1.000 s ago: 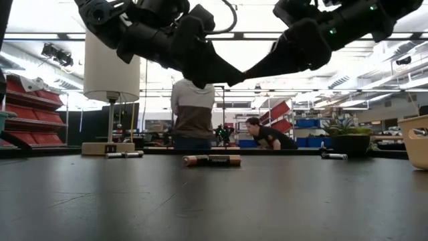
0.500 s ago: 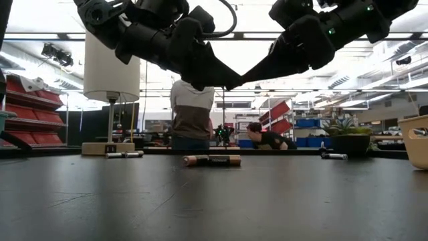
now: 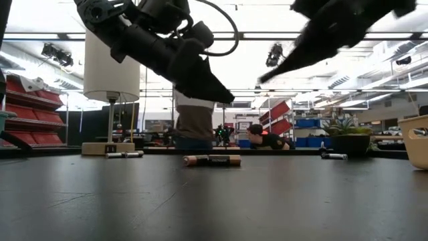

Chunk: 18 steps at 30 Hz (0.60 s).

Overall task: Sort batteries
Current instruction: Put the black battery into the yellow bin

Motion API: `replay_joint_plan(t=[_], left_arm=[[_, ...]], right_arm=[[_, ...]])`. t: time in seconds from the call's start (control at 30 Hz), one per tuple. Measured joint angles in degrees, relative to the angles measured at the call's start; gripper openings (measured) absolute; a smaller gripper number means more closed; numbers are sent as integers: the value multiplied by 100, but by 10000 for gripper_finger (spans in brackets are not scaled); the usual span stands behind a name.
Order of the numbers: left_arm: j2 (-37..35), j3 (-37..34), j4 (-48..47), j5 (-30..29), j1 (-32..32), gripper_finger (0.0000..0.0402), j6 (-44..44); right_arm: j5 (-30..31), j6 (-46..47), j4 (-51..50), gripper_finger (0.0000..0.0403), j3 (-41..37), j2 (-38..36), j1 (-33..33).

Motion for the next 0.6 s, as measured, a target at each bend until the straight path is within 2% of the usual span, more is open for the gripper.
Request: replay_joint_plan(t=[0.13, 0.27, 0.43, 0.6], left_arm=[[0, -4, -219, -21, -4, 212, 19], [1, -7, -237, -3, -23, 203, 139], [0, -7, -124, 5, -71, 202, 195], [2, -9, -13, 16, -113, 201, 300]], right_arm=[[-133, 1575, -2577, 31, 599, -486, 463], [-842, 3250, -4358, 31, 1121, -629, 1017], [-2205, 4957, -5308, 31, 1237, -562, 1422], [-3397, 5782, -5683, 32, 1060, -222, 1482]])
